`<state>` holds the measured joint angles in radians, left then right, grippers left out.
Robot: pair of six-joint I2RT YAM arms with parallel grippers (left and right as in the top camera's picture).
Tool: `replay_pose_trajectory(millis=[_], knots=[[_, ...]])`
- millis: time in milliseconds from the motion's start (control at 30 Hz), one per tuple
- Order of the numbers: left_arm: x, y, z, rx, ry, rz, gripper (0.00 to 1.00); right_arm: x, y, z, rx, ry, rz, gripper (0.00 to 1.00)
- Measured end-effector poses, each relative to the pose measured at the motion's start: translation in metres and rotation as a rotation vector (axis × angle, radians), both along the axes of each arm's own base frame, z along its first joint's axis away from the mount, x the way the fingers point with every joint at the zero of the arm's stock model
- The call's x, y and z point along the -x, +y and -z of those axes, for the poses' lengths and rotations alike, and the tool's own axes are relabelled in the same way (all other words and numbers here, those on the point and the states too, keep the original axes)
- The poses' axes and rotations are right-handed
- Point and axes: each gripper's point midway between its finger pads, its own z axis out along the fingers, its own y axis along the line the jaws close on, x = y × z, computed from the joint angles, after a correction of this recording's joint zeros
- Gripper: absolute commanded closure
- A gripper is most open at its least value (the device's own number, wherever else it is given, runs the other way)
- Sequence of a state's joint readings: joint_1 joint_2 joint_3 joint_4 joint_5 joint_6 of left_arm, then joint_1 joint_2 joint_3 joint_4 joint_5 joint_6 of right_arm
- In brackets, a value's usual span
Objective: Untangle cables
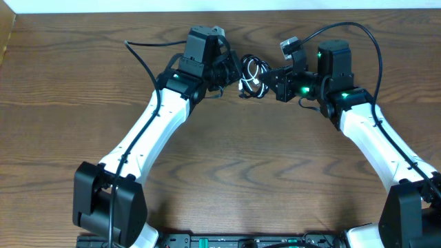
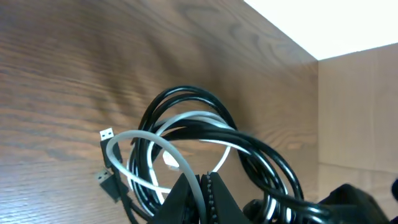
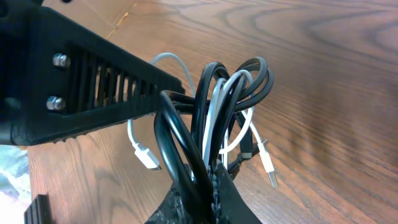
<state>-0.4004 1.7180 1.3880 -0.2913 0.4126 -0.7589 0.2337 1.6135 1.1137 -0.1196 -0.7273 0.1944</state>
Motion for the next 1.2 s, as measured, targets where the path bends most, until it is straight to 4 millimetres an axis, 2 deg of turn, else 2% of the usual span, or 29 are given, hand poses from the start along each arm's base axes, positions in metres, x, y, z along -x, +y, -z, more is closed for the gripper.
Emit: replay_pose_trajectory(millis=[133, 400, 600, 700, 833, 967, 1200], knots=[[0.001, -0.005, 0.006, 0.016, 0.025, 0.012, 0.92, 0.000, 0.000, 0.000, -0.001, 0.000, 0.000, 0.99], [0.012, -0.032, 0.037, 0.055, 0.110, 0.122, 0.92, -0.004, -0.007, 0.000, 0.000, 0.000, 0.018, 0.99], [0.011, -0.052, 0.038, 0.086, 0.076, 0.172, 0.91, -0.002, -0.008, 0.002, 0.001, 0.017, 0.021, 0.99], [0.011, -0.059, 0.036, 0.092, 0.053, 0.188, 0.62, -0.003, -0.010, 0.004, 0.003, 0.026, 0.028, 0.99], [0.010, -0.054, 0.045, 0.066, 0.064, 0.176, 0.33, -0.008, -0.019, 0.003, 0.010, 0.022, 0.058, 0.99], [0.018, -0.043, 0.061, -0.001, 0.123, 0.156, 0.33, -0.006, -0.018, 0.005, 0.014, 0.033, 0.057, 0.99], [0.030, 0.002, 0.095, -0.184, 0.231, 0.090, 0.33, -0.006, -0.020, 0.012, 0.034, 0.063, 0.083, 0.99]])
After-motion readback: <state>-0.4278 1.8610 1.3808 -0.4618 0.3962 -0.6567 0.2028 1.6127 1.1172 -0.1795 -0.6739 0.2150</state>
